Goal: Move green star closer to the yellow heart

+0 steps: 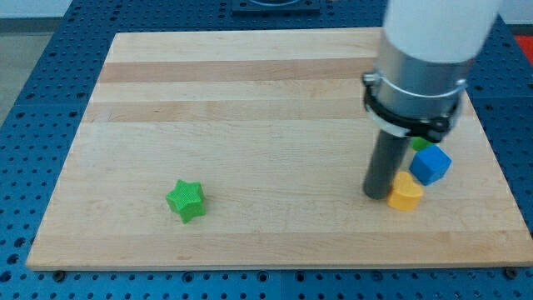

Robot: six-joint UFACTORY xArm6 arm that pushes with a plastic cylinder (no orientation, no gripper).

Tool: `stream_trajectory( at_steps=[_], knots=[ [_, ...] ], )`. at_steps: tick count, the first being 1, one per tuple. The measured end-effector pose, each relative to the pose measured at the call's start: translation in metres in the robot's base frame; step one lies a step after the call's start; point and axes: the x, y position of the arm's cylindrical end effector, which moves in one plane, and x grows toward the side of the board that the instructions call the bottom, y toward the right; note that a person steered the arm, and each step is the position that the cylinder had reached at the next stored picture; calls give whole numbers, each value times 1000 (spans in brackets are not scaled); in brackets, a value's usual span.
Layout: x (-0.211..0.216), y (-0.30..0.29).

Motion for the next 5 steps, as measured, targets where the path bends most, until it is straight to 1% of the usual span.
stream_trajectory(
  at_steps=[1, 2, 3, 4, 5],
  knots=[
    [12, 29],
    [34, 33],
    [42, 28],
    [50, -22],
    [68, -118]
  ],
)
